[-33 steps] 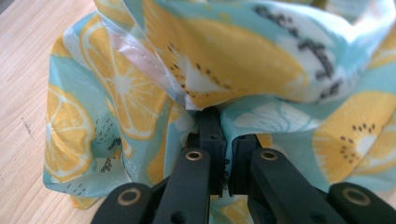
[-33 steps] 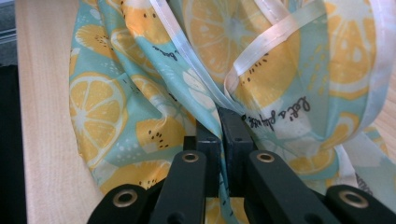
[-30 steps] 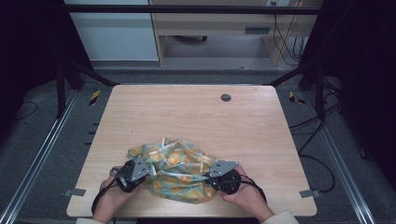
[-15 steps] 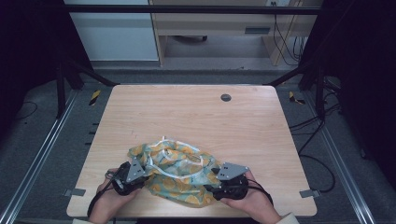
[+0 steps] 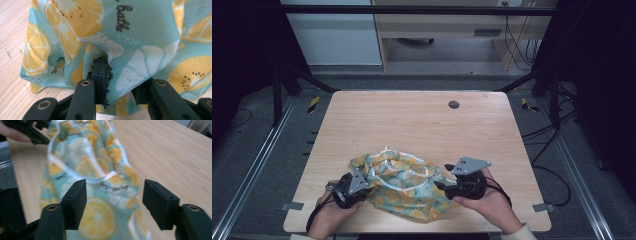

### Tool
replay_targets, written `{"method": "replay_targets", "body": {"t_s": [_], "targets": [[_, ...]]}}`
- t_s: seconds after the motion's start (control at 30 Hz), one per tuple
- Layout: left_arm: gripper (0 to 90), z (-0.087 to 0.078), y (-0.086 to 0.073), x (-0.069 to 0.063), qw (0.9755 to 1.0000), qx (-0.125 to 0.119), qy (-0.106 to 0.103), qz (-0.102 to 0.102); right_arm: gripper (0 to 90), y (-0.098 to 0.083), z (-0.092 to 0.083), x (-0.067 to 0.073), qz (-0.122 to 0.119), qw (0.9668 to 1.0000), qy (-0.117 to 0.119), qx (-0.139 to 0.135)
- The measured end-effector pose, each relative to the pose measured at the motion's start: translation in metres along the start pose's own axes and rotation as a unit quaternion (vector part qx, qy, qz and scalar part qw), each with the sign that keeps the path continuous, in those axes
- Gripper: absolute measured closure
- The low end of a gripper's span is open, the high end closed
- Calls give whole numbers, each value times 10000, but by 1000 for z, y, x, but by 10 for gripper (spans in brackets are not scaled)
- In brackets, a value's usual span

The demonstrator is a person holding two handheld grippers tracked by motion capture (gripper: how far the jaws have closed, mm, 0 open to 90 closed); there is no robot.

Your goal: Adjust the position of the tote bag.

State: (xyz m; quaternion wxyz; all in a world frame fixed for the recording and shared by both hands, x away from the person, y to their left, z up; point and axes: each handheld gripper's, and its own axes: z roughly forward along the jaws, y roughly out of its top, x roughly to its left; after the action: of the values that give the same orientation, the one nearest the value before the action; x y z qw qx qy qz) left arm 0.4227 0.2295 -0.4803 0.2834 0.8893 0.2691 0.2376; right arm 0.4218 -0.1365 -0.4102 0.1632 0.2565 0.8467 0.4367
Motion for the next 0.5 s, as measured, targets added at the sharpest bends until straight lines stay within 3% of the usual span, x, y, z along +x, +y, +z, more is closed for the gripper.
{"method": "replay_targets", "body": {"t_s": [0.23,0.5], "targets": [[687,1,0,0,10000,-3,-27,-16,445,23,43,-23,128,9996,-62,232],[688,1,0,0,10000,-14,-46,-13,437,31,93,-36,127,9966,261,774]]}}
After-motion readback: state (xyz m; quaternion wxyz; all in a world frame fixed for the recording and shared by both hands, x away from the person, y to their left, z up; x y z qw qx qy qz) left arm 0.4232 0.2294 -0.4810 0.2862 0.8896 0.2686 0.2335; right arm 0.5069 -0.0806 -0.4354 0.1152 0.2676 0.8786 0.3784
